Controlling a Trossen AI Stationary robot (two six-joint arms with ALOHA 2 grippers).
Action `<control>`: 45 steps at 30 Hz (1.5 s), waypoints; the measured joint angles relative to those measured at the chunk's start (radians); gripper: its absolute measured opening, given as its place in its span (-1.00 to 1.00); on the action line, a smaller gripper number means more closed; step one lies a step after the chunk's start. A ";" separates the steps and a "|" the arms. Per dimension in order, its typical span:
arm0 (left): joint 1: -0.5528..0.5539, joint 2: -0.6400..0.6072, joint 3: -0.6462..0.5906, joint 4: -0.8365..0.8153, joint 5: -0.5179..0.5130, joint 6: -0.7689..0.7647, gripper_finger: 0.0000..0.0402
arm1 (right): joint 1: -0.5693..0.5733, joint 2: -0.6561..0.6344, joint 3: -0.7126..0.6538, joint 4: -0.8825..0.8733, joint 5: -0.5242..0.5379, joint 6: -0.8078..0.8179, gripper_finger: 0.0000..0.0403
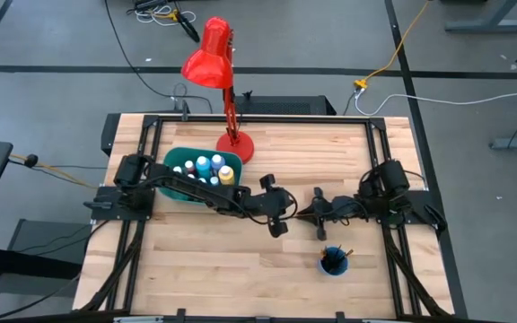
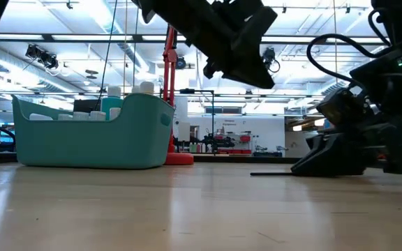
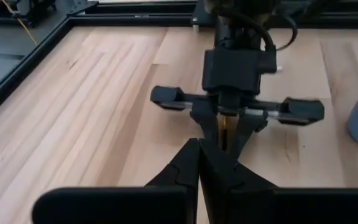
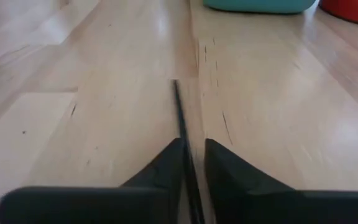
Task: Pick & Place Paint Supplies
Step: Put the gold paint brush into the blue cup
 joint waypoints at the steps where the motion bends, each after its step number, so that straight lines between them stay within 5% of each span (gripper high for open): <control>1: 0.000 0.000 0.000 0.001 0.000 0.000 -0.93 | 0.000 0.003 0.005 0.001 -0.001 -0.002 -0.74; 4: 0.000 0.000 0.000 -0.013 0.000 -0.009 -0.95 | 0.000 0.004 0.011 0.001 -0.005 -0.015 -0.92; 13: -0.009 -0.013 0.001 -0.006 0.001 -0.024 -0.93 | -0.003 -0.006 0.006 0.018 -0.048 0.014 -0.94; 28: -0.048 -0.051 0.000 -0.087 0.001 -0.015 -0.93 | 0.001 -0.392 0.002 -0.377 -0.102 0.084 -0.95; 34: -0.053 -0.051 0.000 -0.106 0.001 -0.065 -0.92 | 0.013 -0.582 0.113 -0.822 -0.099 0.070 -0.95; 45: -0.066 -0.051 0.000 -0.120 0.003 -0.093 -0.94 | 0.061 -0.806 0.581 -1.876 -0.039 -0.084 -0.95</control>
